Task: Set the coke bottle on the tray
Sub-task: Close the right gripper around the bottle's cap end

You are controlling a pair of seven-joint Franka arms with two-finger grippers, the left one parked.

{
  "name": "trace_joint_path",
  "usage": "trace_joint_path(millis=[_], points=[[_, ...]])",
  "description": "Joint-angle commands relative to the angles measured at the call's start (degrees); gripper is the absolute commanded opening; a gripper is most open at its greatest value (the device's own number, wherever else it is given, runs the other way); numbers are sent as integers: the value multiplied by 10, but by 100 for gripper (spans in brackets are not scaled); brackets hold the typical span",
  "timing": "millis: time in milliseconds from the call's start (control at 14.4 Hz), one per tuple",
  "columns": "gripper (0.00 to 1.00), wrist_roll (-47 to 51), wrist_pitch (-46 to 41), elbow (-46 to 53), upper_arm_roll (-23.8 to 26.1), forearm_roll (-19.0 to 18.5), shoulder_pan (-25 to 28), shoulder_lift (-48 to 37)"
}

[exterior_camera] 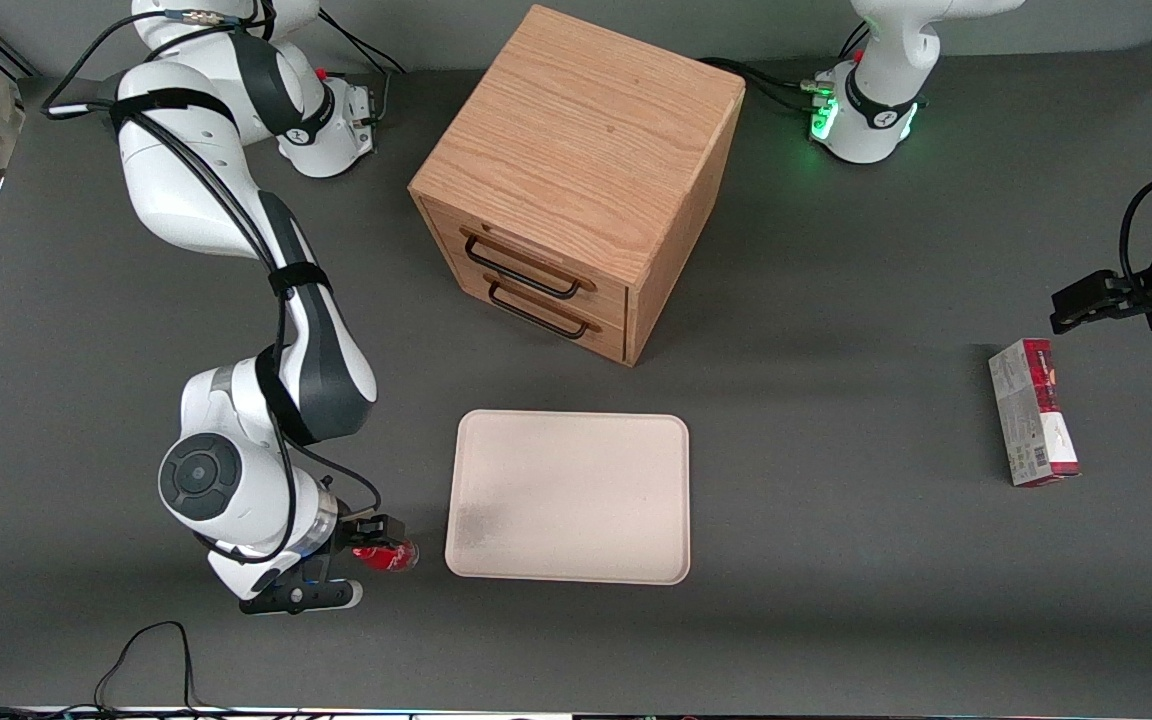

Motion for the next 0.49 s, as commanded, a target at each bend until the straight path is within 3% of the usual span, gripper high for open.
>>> trace_joint_path(millis=[0,208,277,416], points=[[92,7,-4,24,3,-10,-1,14],[83,7,-2,24,4,-9,-1,15],[70,7,-2,24,4,-9,1,15],[25,8,-2,23,4,-9,1,15]])
